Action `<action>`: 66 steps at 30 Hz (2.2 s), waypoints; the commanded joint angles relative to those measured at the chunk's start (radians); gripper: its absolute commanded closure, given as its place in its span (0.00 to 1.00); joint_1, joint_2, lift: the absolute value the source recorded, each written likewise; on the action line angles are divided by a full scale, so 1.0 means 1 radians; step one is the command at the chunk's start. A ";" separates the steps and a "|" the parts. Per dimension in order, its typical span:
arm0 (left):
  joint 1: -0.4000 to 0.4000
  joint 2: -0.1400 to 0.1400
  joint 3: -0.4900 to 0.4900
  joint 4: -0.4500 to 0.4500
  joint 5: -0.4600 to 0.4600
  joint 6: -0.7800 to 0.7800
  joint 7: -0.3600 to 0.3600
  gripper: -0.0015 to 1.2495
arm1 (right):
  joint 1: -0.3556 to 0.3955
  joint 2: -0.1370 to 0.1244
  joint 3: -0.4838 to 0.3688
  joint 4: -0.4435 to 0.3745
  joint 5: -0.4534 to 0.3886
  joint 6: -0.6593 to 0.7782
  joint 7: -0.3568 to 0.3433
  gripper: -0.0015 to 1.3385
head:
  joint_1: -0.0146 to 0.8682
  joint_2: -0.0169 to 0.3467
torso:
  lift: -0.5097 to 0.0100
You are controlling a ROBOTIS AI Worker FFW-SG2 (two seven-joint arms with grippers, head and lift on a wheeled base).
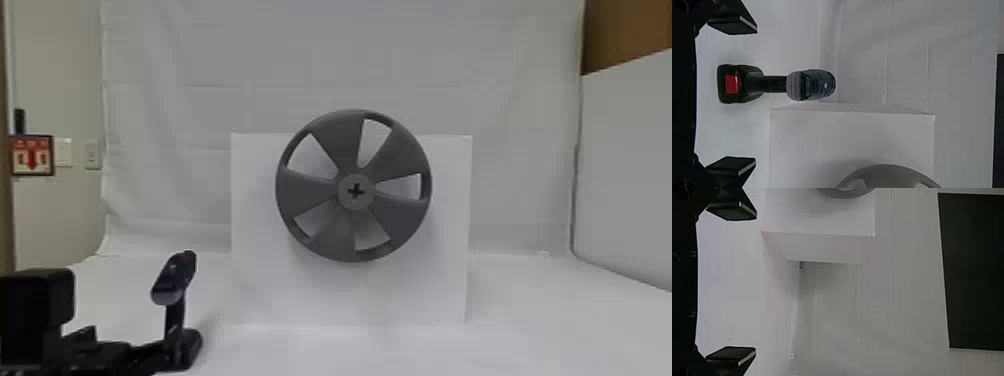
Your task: Grasp the drill and bring into the middle of wheel
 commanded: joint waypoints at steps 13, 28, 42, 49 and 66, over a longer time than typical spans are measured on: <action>-0.004 0.000 -0.006 0.000 0.000 0.013 0.000 0.09 | 0.007 0.007 -0.001 -0.001 0.002 0.005 0.002 0.07 | 0.08 0.13 | 0.21; -0.005 0.000 -0.006 0.000 -0.001 0.017 0.000 0.09 | 0.009 0.001 0.004 0.001 0.005 0.010 0.002 0.07 | 0.08 0.13 | 0.21; -0.005 -0.002 -0.009 0.000 -0.011 0.017 0.002 0.09 | 0.006 -0.001 0.007 -0.001 0.005 0.011 0.002 0.07 | 0.08 0.13 | 0.21; -0.005 -0.003 -0.010 0.000 -0.017 0.017 0.002 0.09 | 0.007 -0.002 0.007 -0.001 0.005 0.011 0.002 0.07 | 0.08 0.13 | 0.21; -0.038 -0.028 -0.052 0.129 -0.057 -0.093 0.034 0.09 | 0.006 0.002 0.019 0.001 0.016 0.013 0.002 0.07 | 0.08 0.13 | 0.21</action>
